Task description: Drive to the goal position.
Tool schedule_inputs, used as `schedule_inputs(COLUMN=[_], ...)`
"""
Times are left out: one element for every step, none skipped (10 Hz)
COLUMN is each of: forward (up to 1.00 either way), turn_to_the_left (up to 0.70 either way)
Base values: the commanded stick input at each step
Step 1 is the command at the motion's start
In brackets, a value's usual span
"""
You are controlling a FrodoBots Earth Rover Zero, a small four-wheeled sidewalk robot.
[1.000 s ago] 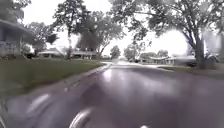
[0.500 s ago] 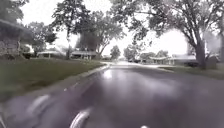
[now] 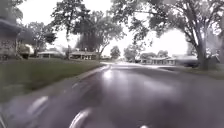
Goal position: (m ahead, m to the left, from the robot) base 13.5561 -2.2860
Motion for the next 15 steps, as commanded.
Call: schedule_inputs(forward=[0.50, 0.50, 0.50, 0.50, 0.50, 0.50, 0.50, 0.50, 0.50, 0.50, 0.50, 0.50, 0.50, 0.50, 0.50], turn_to_the_left=[0.00, 0.00, 0.00, 0.00, 0.00, 0.00, 0.00, 0.00, 0.00, 0.00, 0.00, 0.00, 0.00, 0.00, 0.00])
